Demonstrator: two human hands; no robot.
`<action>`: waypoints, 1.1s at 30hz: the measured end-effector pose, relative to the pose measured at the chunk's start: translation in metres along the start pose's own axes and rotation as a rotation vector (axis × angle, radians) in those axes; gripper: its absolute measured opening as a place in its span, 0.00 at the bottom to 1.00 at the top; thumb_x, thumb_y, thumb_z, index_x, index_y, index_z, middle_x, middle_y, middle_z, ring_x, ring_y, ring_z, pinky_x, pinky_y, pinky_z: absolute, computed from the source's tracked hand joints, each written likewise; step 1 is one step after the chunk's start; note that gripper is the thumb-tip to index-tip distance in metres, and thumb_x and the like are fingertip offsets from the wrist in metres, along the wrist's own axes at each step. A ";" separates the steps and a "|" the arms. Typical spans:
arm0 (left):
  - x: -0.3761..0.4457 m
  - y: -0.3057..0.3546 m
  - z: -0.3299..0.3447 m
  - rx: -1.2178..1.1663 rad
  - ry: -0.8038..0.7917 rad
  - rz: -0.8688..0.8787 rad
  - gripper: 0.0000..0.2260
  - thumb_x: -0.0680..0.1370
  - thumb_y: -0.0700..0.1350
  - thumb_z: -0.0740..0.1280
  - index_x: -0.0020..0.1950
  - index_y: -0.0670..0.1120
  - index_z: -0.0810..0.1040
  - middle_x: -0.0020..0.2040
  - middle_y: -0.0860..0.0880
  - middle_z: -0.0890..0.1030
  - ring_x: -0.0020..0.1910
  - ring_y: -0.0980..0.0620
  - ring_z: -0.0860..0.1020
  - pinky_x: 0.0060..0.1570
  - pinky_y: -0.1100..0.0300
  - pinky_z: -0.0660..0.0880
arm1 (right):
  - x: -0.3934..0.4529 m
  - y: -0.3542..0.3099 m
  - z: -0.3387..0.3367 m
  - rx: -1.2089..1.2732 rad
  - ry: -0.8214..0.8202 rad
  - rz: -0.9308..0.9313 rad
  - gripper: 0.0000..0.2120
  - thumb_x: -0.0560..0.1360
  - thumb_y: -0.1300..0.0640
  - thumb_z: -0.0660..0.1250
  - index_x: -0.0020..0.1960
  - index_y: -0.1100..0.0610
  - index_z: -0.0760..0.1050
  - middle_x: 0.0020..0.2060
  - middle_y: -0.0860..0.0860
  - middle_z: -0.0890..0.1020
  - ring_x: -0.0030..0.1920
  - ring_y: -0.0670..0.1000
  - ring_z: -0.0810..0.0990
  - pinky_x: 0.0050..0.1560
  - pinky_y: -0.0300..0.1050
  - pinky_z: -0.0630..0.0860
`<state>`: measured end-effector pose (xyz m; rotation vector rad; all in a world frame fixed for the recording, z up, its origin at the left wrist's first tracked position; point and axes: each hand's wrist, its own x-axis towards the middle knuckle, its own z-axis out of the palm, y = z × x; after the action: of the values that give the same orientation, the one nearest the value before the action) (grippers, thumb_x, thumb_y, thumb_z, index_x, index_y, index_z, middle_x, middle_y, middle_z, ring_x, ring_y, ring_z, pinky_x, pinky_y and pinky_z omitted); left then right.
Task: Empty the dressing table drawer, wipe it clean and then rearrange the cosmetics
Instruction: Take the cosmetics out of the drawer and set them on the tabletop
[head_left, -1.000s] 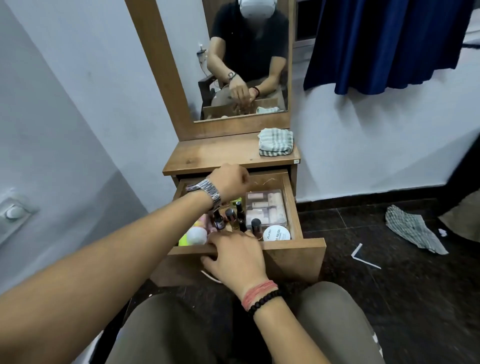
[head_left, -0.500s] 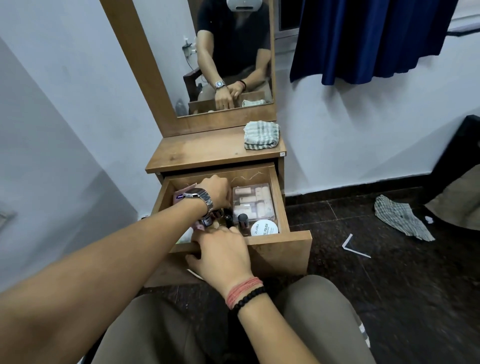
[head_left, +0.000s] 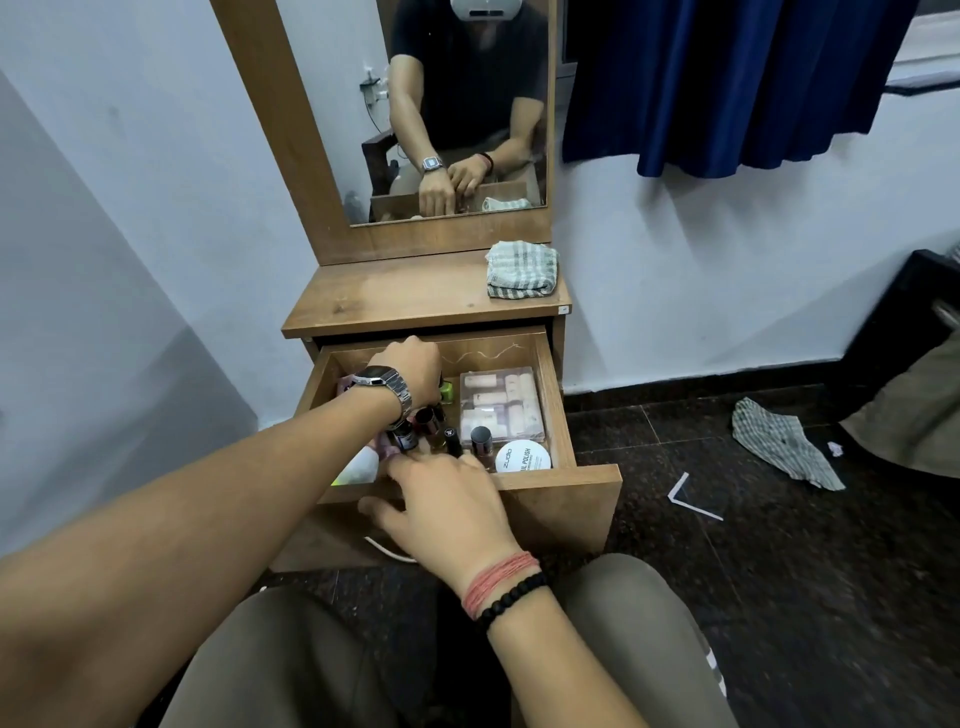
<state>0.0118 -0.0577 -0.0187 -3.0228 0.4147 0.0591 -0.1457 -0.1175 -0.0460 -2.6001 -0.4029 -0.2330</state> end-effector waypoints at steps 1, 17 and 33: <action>0.001 0.000 -0.001 0.013 0.011 0.004 0.09 0.72 0.45 0.71 0.50 0.44 0.82 0.50 0.43 0.79 0.48 0.39 0.80 0.42 0.51 0.78 | 0.000 0.003 -0.004 0.029 0.008 0.030 0.17 0.77 0.40 0.60 0.57 0.50 0.76 0.50 0.52 0.82 0.53 0.57 0.78 0.54 0.51 0.68; 0.000 0.019 -0.004 -0.066 0.089 0.026 0.10 0.76 0.45 0.64 0.52 0.42 0.80 0.51 0.41 0.80 0.50 0.39 0.79 0.46 0.50 0.77 | -0.003 0.059 -0.034 0.139 0.131 0.374 0.08 0.78 0.45 0.60 0.53 0.43 0.76 0.49 0.42 0.82 0.49 0.47 0.80 0.41 0.43 0.70; 0.007 0.067 0.003 -0.350 -0.178 -0.181 0.19 0.80 0.50 0.61 0.64 0.38 0.73 0.64 0.39 0.76 0.60 0.42 0.77 0.55 0.55 0.74 | -0.001 0.062 -0.036 0.024 0.123 0.411 0.09 0.78 0.46 0.58 0.54 0.44 0.75 0.48 0.46 0.83 0.48 0.55 0.80 0.40 0.45 0.66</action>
<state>0.0002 -0.1231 -0.0272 -3.3408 0.1226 0.4274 -0.1298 -0.1869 -0.0430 -2.5576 0.1721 -0.2395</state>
